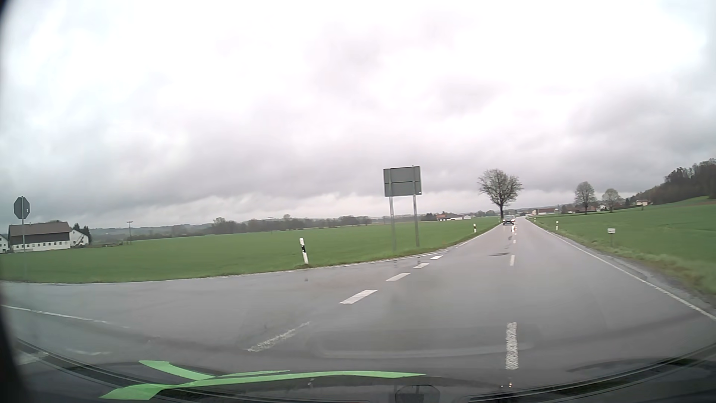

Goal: Follow the waypoints while adhering to traffic rules and regulations

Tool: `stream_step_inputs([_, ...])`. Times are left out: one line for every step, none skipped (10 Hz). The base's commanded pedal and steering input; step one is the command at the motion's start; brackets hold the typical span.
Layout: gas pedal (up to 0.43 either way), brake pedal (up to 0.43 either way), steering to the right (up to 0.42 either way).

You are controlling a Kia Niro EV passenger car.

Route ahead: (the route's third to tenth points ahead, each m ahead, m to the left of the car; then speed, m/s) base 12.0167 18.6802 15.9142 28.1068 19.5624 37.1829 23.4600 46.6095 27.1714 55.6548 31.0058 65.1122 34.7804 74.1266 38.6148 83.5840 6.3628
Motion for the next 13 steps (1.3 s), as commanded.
stream_step_inputs([0.000, 0.000, -0.361])
stream_step_inputs([0.000, 0.000, -0.379])
stream_step_inputs([0.000, 0.000, -0.398])
stream_step_inputs([0.008, 0.000, -0.417])
stream_step_inputs([0.059, 0.000, -0.431])
stream_step_inputs([0.067, 0.000, -0.438])
stream_step_inputs([0.150, 0.000, -0.448])
stream_step_inputs([0.157, 0.000, -0.461])
stream_step_inputs([0.189, 0.000, -0.473])
stream_step_inputs([0.228, 0.000, -0.476])
stream_step_inputs([0.228, 0.000, -0.476])
stream_step_inputs([0.228, 0.000, -0.471])
stream_step_inputs([0.228, 0.000, -0.463])
